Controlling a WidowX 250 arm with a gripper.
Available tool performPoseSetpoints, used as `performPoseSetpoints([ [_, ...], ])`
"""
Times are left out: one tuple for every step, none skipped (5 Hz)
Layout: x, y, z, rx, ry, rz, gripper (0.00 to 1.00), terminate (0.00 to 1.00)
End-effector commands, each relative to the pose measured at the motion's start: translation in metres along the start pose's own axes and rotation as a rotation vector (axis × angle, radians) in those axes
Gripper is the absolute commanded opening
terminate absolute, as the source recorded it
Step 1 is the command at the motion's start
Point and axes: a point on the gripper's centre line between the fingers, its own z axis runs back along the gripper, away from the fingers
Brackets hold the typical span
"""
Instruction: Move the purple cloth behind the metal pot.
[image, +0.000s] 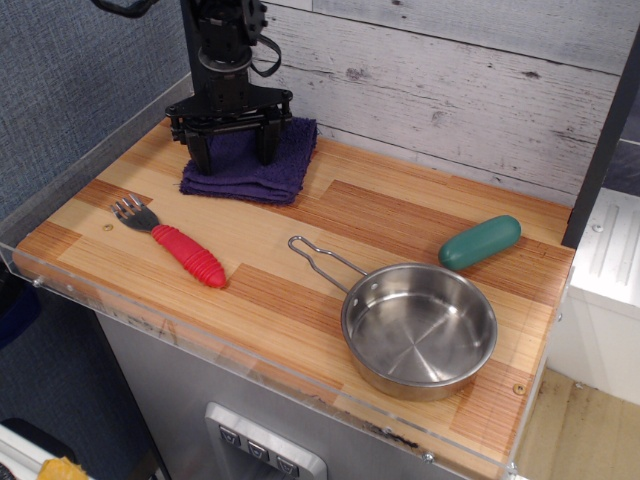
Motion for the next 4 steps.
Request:
performPoseSetpoints([
  [-0.016,-0.003,0.008,-0.038,-0.002,-0.004,1.00,0.00],
  [-0.028,-0.019,0.016,-0.051,0.001,-0.068,1.00,0.00],
  [-0.044,-0.036,0.022,-0.065,-0.005,-0.160,1.00,0.00],
  [-0.063,-0.056,0.025,-0.072,-0.005,-0.246,1.00,0.00],
])
